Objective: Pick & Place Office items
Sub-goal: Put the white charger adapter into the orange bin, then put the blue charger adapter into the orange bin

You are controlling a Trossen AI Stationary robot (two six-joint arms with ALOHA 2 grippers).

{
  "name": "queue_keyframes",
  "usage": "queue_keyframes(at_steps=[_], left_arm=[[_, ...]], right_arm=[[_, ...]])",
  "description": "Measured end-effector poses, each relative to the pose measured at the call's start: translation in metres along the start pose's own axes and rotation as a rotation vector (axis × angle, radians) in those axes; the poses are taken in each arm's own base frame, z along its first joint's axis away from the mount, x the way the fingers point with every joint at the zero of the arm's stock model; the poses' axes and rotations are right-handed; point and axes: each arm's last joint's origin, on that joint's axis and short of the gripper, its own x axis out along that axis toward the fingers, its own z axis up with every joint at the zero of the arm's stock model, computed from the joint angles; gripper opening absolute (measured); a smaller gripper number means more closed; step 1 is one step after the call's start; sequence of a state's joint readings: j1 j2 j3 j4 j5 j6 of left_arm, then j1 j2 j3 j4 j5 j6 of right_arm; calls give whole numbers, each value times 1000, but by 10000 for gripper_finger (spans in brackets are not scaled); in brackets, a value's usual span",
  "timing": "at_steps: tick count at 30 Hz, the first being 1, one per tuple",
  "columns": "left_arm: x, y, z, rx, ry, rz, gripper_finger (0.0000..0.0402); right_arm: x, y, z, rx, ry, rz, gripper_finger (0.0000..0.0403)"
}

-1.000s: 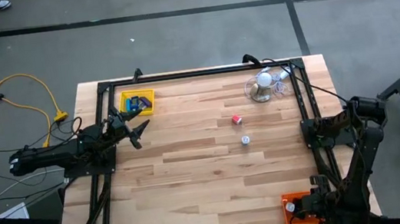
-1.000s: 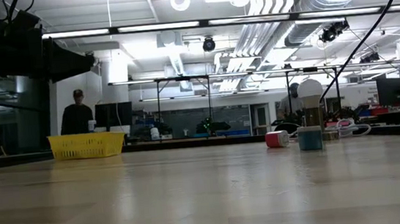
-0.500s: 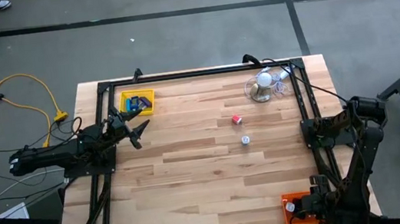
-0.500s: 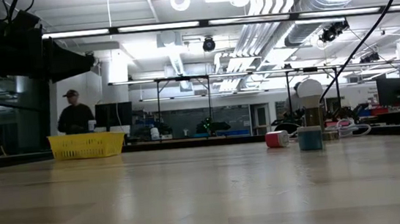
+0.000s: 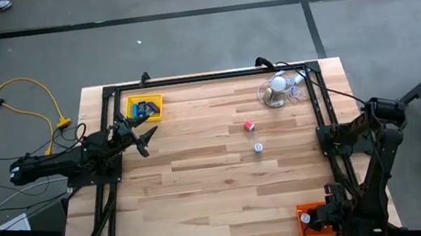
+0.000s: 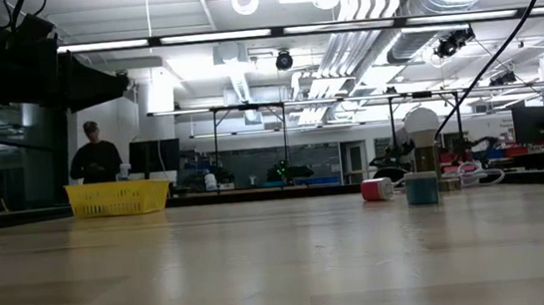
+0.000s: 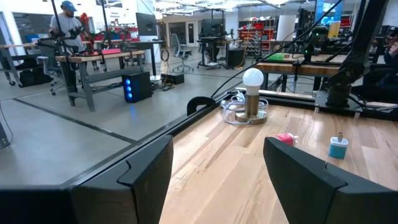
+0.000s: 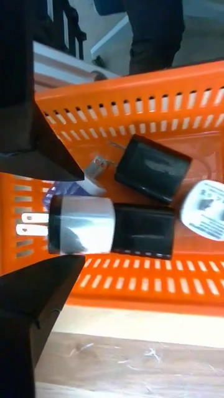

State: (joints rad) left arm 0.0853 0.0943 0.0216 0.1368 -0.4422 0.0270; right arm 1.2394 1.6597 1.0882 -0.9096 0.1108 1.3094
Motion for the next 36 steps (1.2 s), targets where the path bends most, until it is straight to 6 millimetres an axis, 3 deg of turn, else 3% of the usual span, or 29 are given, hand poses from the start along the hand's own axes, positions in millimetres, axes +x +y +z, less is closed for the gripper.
queue_keyframes(at_steps=[11,21,36], left_arm=[[0,0,0,0,-1,0,243],[0,0,0,0,0,0,243],[0,0,0,0,0,0,243]], right_arm=[[-13,-13,24,-31,15,44,192],[-37,-34,50,-19,-40,120,192],[-44,-82,111,-3,-143,78,192]])
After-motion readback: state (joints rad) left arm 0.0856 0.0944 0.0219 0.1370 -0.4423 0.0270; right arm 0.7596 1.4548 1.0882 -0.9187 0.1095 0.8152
